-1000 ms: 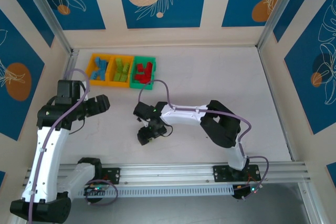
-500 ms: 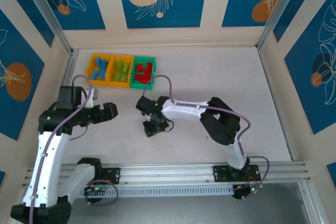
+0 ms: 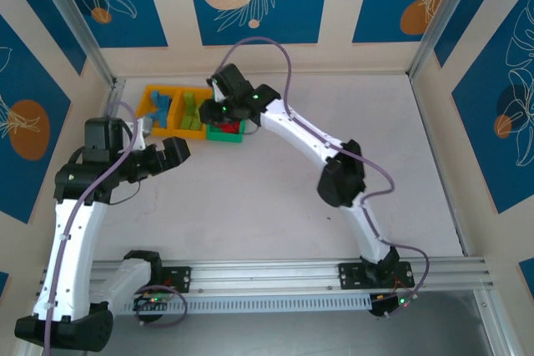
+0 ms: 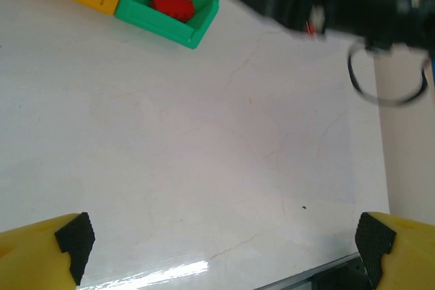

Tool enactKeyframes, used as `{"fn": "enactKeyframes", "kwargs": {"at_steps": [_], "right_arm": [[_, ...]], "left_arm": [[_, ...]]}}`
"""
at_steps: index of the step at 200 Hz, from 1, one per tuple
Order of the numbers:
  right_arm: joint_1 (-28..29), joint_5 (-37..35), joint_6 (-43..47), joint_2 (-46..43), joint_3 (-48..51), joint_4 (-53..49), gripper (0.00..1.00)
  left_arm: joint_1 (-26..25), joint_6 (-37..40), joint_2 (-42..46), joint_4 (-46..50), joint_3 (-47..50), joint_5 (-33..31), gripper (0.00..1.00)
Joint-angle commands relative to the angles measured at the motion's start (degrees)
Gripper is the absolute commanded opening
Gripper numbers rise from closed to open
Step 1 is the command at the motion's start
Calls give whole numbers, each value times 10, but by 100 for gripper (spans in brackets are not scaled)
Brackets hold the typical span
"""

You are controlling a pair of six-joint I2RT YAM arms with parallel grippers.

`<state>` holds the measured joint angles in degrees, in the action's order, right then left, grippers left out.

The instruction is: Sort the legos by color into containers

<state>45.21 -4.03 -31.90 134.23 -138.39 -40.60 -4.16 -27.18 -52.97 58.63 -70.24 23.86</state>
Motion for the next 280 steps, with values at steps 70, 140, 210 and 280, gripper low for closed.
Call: {"fn": "enactKeyframes", "kwargs": {"at_steps": [70,140,210,280], "right_arm": [[-2,21,142,234,-229,144,29],[-15,2,142,243,-238,167,67],[-63,52,53,57,-139,45,70],[-125,-65,85,-415,489,146,80]], "left_arm": [[0,-7,14,10,37,-20,100],[0,-10,19,17,38,-44,100],[0,21,51,-46,93,-185,100],[3,217,54,-319,290,-337,100]]}}
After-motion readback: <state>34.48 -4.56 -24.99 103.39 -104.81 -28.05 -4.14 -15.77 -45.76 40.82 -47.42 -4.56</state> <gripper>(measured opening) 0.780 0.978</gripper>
